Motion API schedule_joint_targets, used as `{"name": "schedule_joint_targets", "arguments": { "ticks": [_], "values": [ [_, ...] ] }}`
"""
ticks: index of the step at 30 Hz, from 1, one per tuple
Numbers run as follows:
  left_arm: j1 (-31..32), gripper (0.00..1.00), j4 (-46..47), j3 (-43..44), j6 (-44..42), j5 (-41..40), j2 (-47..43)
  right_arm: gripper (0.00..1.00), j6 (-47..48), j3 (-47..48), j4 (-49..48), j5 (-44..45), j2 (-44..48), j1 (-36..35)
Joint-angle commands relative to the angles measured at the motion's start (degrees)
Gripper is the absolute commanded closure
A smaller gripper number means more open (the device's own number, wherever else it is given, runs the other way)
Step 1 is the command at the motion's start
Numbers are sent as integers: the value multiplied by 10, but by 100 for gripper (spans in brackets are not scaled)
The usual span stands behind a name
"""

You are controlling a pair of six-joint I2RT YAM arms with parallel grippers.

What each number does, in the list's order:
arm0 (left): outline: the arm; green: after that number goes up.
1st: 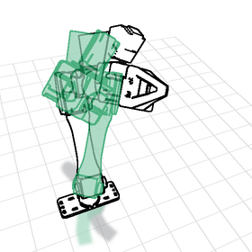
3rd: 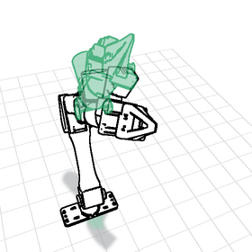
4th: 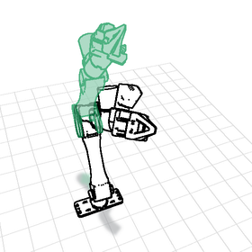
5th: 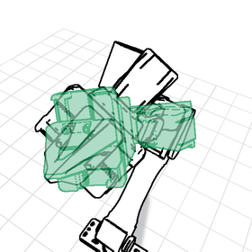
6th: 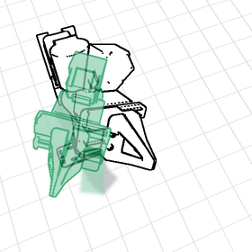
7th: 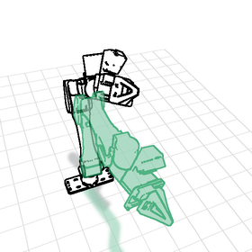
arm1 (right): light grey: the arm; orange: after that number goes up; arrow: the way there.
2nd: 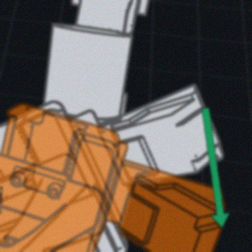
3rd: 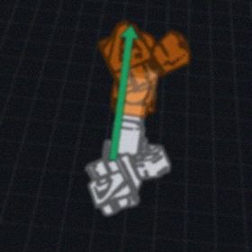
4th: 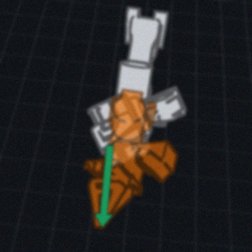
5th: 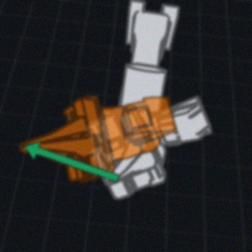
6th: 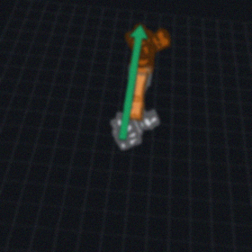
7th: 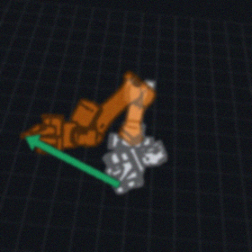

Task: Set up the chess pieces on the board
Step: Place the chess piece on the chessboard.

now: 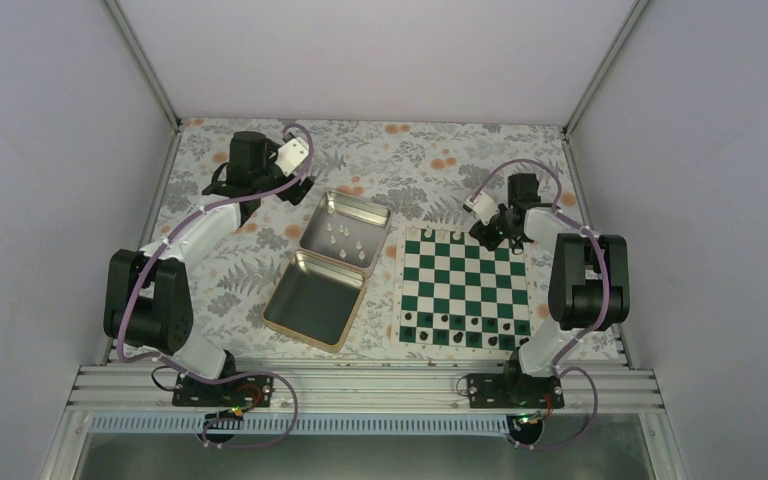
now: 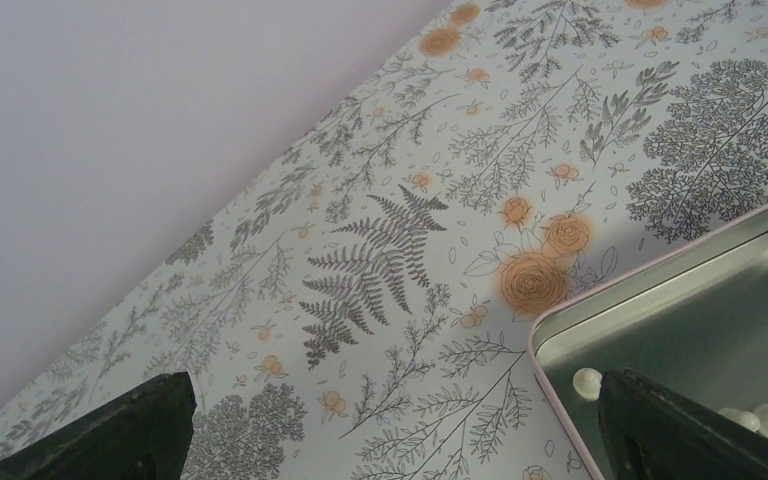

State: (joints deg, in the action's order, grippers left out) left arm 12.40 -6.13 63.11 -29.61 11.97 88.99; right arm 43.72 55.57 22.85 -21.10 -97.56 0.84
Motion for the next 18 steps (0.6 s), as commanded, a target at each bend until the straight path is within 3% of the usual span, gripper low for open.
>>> {"name": "schedule_joint_targets", "arguments": {
  "ticks": [1, 7, 14, 18],
  "values": [
    [4, 0, 1, 14, -9, -5, 9, 81, 11, -1, 7, 1, 10, 3],
    [4, 0, 2, 13, -10, -6, 8, 63, 15, 2, 13, 3, 32, 5],
    [4, 0, 3, 13, -11, -8, 5, 59, 6, 75, 64, -5, 83, -5],
    [4, 0, 2, 14, -9, -8, 3, 58, -7, 161, 111, -6, 74, -54]
  ]
}}
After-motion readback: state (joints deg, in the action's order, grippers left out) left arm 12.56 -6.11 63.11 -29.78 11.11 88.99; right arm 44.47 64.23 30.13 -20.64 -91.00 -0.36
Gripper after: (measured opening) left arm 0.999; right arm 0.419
